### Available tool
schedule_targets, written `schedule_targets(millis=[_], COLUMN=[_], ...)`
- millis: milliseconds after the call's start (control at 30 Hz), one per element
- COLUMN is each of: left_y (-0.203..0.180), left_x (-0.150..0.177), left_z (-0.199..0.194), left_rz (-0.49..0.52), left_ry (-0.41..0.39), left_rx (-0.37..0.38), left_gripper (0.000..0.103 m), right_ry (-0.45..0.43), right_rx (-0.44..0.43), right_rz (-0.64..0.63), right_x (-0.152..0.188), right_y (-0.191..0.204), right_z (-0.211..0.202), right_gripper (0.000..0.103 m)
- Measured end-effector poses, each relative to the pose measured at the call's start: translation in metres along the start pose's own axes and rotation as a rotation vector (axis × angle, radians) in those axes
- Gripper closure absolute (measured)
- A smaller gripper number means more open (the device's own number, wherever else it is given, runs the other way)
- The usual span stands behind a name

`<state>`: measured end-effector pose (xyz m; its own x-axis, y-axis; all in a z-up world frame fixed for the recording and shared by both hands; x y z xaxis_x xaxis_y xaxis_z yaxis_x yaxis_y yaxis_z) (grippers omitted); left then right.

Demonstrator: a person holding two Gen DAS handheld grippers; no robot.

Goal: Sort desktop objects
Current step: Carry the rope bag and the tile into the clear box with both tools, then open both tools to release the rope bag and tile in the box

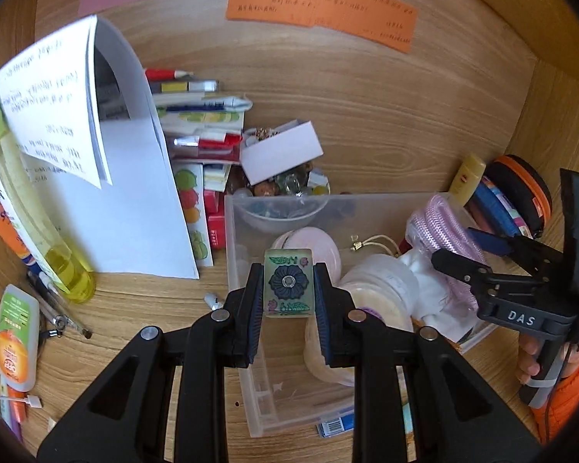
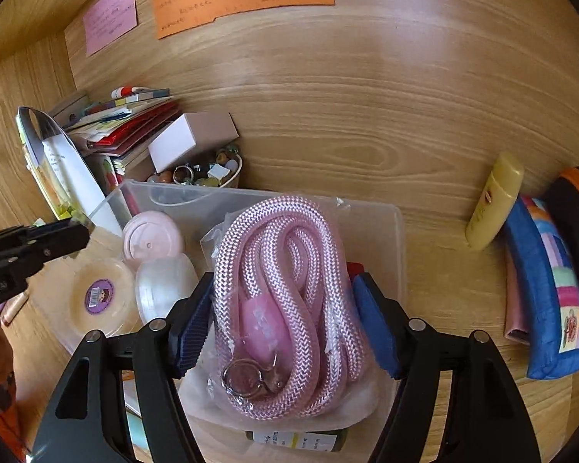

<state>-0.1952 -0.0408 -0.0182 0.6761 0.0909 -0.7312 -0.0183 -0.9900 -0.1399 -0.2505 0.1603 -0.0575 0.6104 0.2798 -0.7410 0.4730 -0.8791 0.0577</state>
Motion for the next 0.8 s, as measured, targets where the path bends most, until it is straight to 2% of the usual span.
schedule_targets(millis=[100,167,267,367,667,800], left_y=[0.000,0.001,0.002,0.002,0.003,0.000], left_x=[0.000,0.000,0.001,0.001,0.003,0.004], left_z=[0.005,0.008,0.010,0.009,0.002,-0.003], left_rz=[-0.010,-0.010,-0.009,-0.015,-0.006,0.005], left_ry=[0.013,0.022,0.026,0.027,0.006,-0.003], left_rx=[0.008,0.003,-0.001,0.006,-0.020,-0.004], left_gripper=[0.079,0.079,0.079,0.079,0.079,0.070], right_ry=[-0.004,0.001,-0.026,-0.027,-0.019,-0.032], right_rx=[0.034,0.065,0.106,0.081,0.041,0.013], right_rz=[-0.035,-0.071,-0.087,-0.058,-0.028,-0.018], right_x=[0.003,0.004,0.004,0.002,0.002,0.000], right_y=[0.006,0.011,0.012,0.007,0.008,0.015], right_z=[0.000,-0.002,-0.008,-0.011,-0.012,-0.017], right_gripper=[0.033,0.024,0.019,0.015,0.015,0.015])
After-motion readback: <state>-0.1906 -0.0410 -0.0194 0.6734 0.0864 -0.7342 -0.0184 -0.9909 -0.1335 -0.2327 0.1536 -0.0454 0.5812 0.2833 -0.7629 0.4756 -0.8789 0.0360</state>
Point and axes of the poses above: each gripper's, at about its wrist camera, not at the fingertips, and z roughly the way its jaws point, y to its left, x to its underside, the point moved 2 cm from there along z, roughly the way its jaws point, and after that the axes turned 1 degree about -z, right-handed, at the moved point
